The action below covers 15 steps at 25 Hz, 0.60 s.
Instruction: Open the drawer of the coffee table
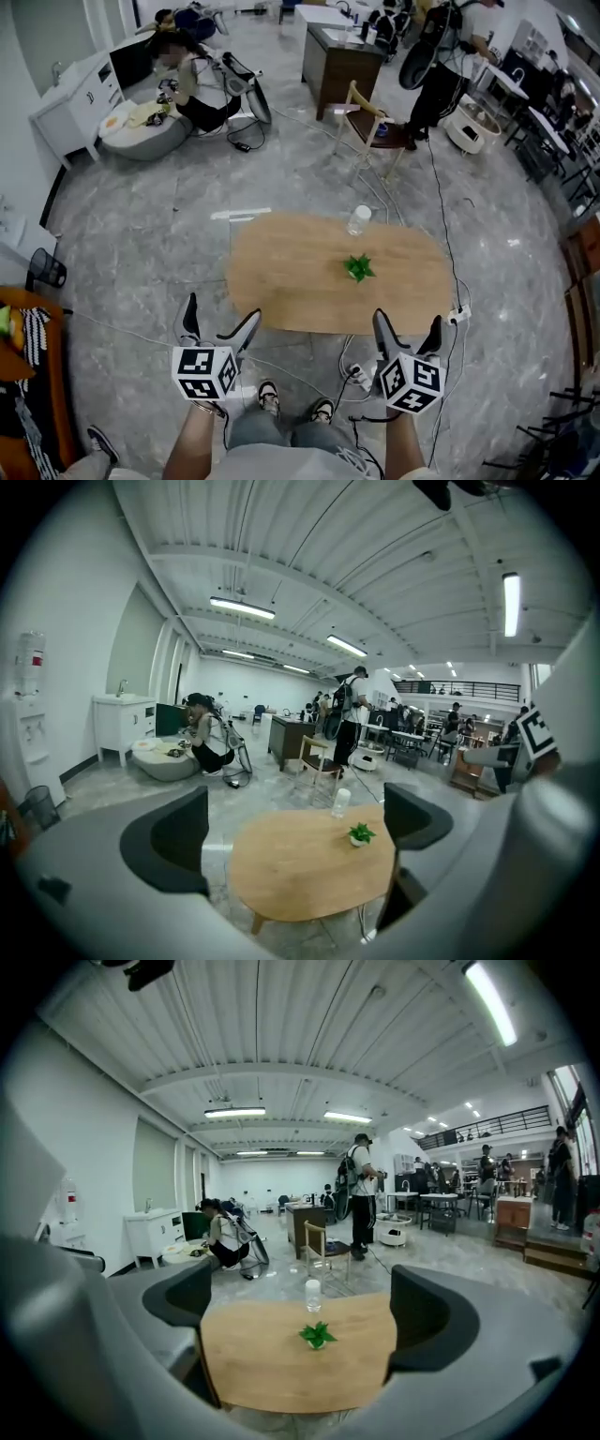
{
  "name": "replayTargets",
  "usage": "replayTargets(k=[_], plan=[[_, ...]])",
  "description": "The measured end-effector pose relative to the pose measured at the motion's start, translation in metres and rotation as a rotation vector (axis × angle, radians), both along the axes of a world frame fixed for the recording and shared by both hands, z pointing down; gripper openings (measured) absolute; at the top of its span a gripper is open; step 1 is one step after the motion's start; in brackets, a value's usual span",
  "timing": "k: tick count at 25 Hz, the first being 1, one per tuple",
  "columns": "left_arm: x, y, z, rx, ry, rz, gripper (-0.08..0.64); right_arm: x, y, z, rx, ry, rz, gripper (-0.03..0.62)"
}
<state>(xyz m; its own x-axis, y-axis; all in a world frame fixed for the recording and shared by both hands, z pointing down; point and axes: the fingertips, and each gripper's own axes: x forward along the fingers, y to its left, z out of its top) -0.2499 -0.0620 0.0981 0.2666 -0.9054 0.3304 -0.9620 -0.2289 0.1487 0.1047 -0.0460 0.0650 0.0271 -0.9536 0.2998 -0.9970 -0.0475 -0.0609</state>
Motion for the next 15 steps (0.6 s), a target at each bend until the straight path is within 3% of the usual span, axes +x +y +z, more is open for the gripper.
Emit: replayTargets(k=[8, 15], plan=[[-0.019, 0.026, 0.041, -0.05, -0.008, -0.073, 0.577, -0.041, -0.01, 0.049, -0.079, -0.006, -0.124, 0.588], [-0.01, 0.052, 0.159, -0.108, 0.011, -0.039, 0.577, -0.063, 0.008, 0.174, -0.218, -0.002, -0.174, 0.588]])
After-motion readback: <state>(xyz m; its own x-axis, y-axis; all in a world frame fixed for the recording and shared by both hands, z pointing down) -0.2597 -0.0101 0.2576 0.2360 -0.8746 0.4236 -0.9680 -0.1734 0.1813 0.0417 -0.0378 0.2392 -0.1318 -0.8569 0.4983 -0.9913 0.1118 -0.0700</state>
